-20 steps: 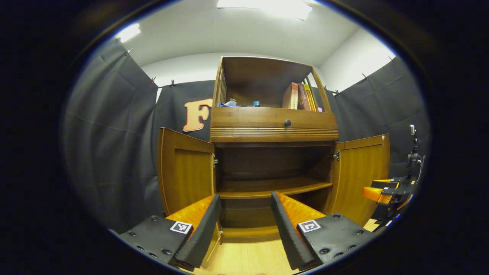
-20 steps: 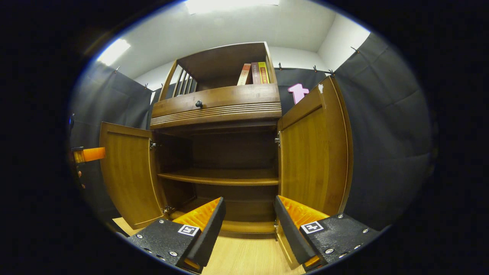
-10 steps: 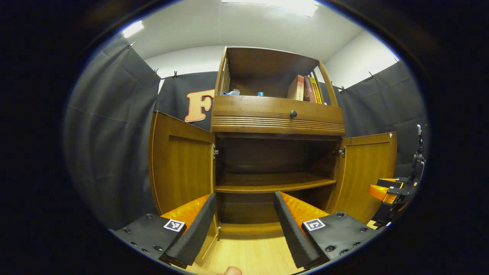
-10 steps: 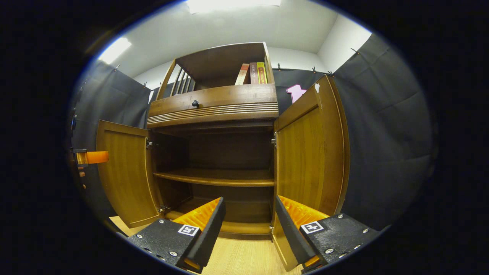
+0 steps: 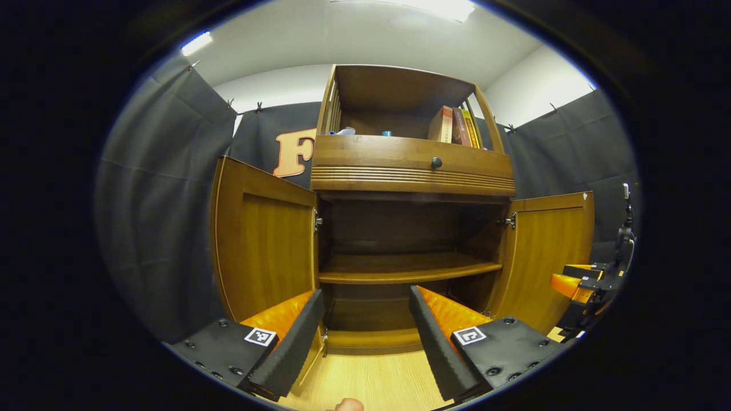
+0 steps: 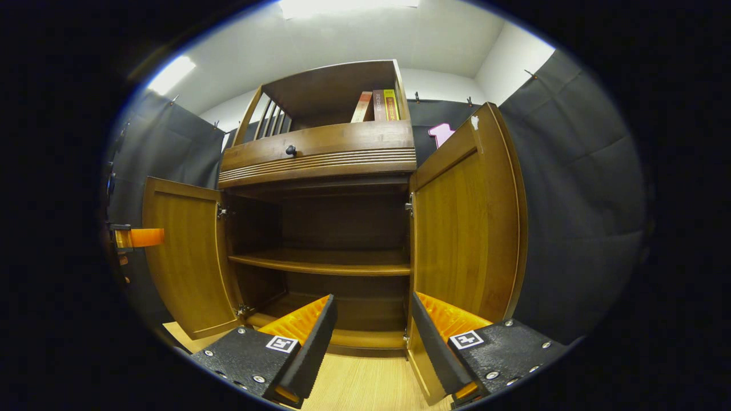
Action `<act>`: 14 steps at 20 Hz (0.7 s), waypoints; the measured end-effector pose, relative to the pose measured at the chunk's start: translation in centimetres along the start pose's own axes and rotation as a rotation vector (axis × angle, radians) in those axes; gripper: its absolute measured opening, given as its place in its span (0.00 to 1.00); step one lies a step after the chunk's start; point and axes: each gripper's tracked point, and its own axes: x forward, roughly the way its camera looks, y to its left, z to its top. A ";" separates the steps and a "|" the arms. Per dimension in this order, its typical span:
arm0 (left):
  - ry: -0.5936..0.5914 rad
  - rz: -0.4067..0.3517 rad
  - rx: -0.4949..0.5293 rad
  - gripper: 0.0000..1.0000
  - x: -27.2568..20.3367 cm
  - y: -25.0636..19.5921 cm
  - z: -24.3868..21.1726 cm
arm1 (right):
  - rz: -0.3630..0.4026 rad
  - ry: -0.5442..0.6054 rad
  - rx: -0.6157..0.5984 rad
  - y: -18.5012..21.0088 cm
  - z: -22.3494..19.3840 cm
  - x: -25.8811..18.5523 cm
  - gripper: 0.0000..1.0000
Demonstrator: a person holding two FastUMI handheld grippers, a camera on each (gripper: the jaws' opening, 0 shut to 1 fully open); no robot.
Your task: Open the right door of the double-door shoe cabinet with the right hand, and open the left door with the left hand.
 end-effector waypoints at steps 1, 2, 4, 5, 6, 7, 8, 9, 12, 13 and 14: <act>-0.001 0.002 0.000 0.96 -0.1 0.1 0.0 | 0.000 -0.001 0.001 0.0 0.0 0.0 0.81; -0.001 0.003 0.000 0.97 -0.2 0.1 0.0 | 0.001 -0.002 0.002 -0.1 0.1 0.0 0.81; -0.007 0.008 0.002 0.96 -0.4 0.2 0.1 | -0.001 -0.001 0.002 -0.2 0.0 0.0 0.81; -0.012 0.012 0.006 0.96 -0.5 0.3 0.4 | 0.000 0.000 0.002 -0.2 0.0 0.0 0.81; -0.017 0.019 0.009 0.96 -0.5 0.4 0.5 | -0.001 0.000 0.001 -0.1 -0.1 0.0 0.81; -0.023 0.019 0.010 0.95 -0.6 0.4 0.7 | 0.000 0.002 0.000 0.0 -0.2 0.0 0.82; -0.027 0.018 0.012 0.95 -0.8 0.3 0.8 | 0.001 0.003 -0.002 0.0 -0.2 -0.1 0.82; -0.030 0.017 0.015 0.95 -0.8 0.3 0.8 | 0.002 0.002 -0.003 0.0 -0.1 -0.1 0.82; -0.038 0.007 0.028 0.96 -1.2 0.1 1.0 | 0.004 -0.004 -0.004 0.3 0.0 -0.1 0.82; -0.040 0.009 0.028 0.96 -1.3 0.2 1.0 | 0.005 -0.006 -0.005 0.3 0.1 -0.1 0.82; -0.041 0.008 0.026 0.96 -1.4 0.2 1.0 | 0.005 -0.006 -0.008 0.3 0.1 -0.1 0.82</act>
